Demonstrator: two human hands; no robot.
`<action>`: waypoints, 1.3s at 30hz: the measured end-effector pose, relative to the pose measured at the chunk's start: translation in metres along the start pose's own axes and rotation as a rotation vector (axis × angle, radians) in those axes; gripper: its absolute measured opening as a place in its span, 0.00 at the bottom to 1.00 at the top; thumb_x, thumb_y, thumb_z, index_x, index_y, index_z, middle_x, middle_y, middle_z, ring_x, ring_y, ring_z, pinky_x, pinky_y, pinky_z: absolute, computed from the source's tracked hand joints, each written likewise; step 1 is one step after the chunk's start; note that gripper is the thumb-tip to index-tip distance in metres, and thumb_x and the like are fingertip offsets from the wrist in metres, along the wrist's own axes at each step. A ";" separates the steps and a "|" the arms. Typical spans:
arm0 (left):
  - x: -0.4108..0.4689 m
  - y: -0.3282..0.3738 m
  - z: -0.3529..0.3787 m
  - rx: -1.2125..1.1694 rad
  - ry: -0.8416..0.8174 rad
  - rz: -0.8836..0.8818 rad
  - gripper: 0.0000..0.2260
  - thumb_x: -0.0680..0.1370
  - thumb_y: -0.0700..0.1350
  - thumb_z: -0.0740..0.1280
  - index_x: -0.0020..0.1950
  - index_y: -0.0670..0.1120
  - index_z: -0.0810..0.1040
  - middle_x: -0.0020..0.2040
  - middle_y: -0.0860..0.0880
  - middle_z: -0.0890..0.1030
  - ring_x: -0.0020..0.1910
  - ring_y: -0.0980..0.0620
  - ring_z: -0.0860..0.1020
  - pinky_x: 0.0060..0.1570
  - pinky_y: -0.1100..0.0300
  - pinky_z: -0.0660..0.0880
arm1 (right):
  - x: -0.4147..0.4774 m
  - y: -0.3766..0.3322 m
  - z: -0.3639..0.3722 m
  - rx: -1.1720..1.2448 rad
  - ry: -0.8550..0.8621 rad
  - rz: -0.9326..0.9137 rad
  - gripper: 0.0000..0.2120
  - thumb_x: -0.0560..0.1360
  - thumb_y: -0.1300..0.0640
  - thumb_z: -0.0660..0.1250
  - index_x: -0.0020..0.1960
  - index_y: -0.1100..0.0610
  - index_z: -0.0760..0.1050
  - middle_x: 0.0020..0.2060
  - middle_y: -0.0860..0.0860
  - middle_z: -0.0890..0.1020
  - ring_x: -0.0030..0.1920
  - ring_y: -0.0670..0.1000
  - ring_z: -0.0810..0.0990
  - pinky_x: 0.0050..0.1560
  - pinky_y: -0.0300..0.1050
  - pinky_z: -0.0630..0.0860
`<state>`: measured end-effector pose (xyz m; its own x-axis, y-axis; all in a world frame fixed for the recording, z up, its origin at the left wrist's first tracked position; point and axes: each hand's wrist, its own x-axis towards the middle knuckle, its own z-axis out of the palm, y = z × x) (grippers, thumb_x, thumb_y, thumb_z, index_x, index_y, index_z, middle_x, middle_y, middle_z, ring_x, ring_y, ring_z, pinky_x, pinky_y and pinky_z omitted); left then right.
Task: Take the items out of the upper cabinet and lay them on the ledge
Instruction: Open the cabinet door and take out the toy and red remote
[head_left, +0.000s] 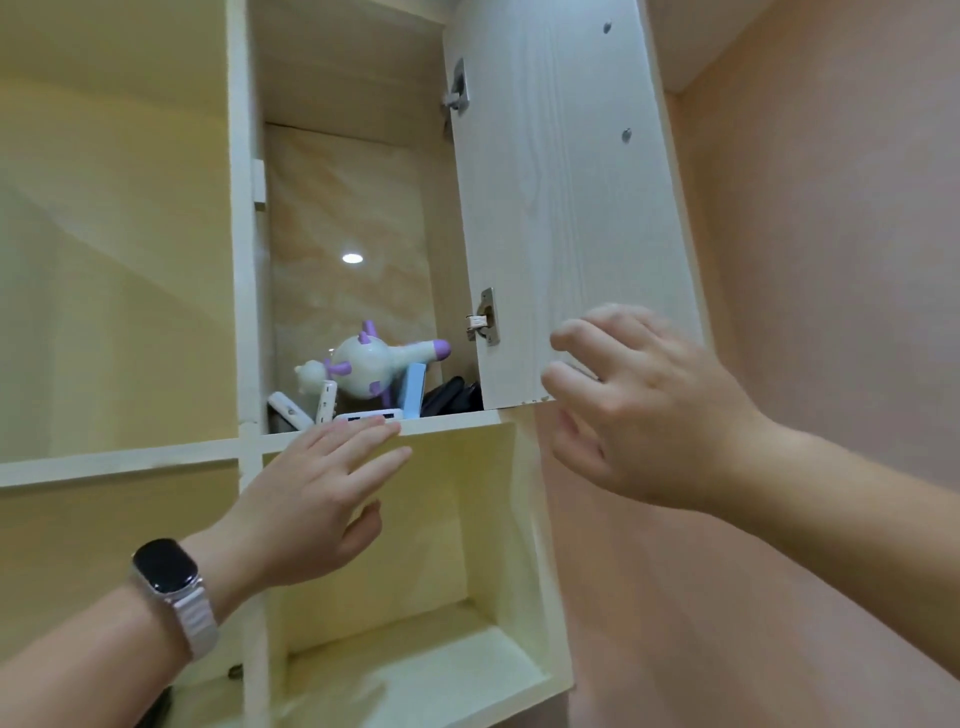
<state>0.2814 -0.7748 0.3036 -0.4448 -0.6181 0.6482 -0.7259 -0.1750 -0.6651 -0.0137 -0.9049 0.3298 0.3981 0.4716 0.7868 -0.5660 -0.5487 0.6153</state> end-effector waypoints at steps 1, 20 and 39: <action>0.000 0.001 -0.002 -0.048 0.022 -0.029 0.21 0.72 0.46 0.64 0.64 0.42 0.78 0.65 0.42 0.77 0.63 0.41 0.75 0.62 0.47 0.71 | 0.006 -0.006 0.005 0.068 -0.036 0.006 0.10 0.71 0.55 0.61 0.42 0.61 0.76 0.44 0.58 0.80 0.47 0.62 0.78 0.50 0.56 0.76; 0.088 -0.040 -0.042 -0.294 -0.406 -0.816 0.07 0.77 0.50 0.64 0.47 0.47 0.73 0.41 0.47 0.79 0.39 0.48 0.77 0.35 0.58 0.71 | 0.136 -0.036 0.169 0.577 -0.623 0.269 0.22 0.74 0.47 0.65 0.63 0.57 0.68 0.56 0.54 0.75 0.55 0.57 0.75 0.50 0.50 0.72; 0.092 -0.051 -0.011 0.022 -0.185 -0.884 0.09 0.74 0.36 0.64 0.38 0.46 0.67 0.33 0.49 0.69 0.37 0.44 0.73 0.30 0.56 0.64 | 0.142 -0.046 0.218 0.399 -0.423 0.290 0.26 0.69 0.32 0.66 0.51 0.54 0.73 0.44 0.51 0.76 0.47 0.54 0.72 0.40 0.48 0.68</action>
<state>0.2715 -0.8143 0.4013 0.3635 -0.3638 0.8576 -0.7518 -0.6583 0.0394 0.2266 -0.9633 0.4239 0.5655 -0.0018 0.8247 -0.4139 -0.8656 0.2819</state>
